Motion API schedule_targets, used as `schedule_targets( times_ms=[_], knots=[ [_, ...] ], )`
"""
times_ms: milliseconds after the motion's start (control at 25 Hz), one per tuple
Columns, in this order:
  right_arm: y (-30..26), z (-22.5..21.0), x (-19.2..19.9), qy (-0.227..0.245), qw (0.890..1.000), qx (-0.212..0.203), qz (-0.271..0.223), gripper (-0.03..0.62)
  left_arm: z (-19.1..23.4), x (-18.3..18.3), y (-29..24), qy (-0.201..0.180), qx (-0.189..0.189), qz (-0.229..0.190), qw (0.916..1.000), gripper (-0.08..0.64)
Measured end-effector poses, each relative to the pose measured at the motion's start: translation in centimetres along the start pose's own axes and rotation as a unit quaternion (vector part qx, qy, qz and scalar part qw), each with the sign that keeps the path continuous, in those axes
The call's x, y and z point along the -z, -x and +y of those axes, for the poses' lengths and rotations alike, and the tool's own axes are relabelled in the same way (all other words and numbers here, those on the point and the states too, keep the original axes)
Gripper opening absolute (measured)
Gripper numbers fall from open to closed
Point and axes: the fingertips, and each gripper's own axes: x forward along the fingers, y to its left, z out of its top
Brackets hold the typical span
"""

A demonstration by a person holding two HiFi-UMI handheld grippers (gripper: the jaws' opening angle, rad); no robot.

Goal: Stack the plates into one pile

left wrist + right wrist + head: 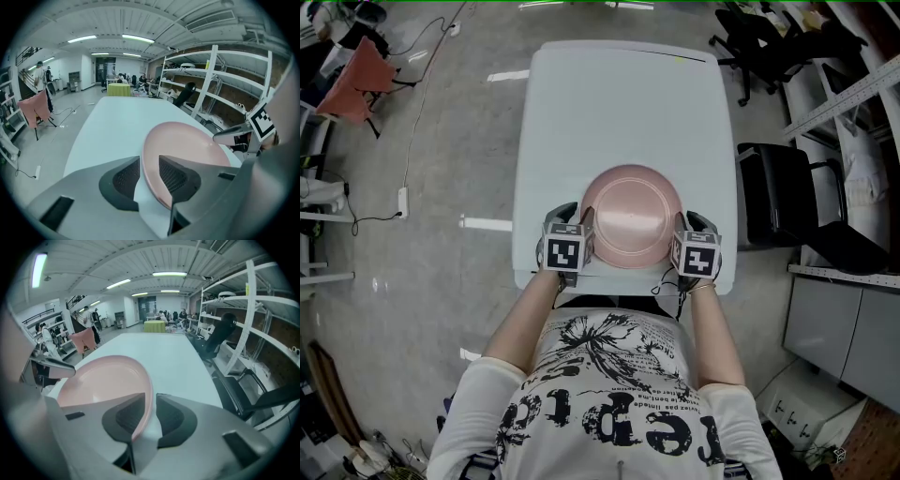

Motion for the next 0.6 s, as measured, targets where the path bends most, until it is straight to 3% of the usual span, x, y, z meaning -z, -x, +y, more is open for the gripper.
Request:
schedule_targets(
  times_ms=[120, 200, 400, 600],
  knots=[
    [1.6, 0.1, -1.4, -0.017, 0.999, 0.000, -0.038, 0.008, 0.1, -1.7, 1.5, 0.010, 0.002, -0.031, 0.9995, 0.058],
    [2.7, 0.5, -2.2, -0.006, 0.998, 0.000, -0.057, 0.008, 0.1, -2.6, 2.5, 0.010, 0.007, -0.055, 0.9984, 0.006],
    [5.6, 1.6, -5.3, 0.038, 0.991, -0.007, -0.130, 0.006, -0.6, -5.4, 5.1, -0.001, 0.035, -0.145, 0.9889, 0.006],
    [8.7, 2.7, -8.3, 0.046, 0.975, -0.020, -0.218, 0.006, -1.9, -8.1, 7.9, -0.050, 0.066, -0.229, 0.9700, 0.006]
  ],
)
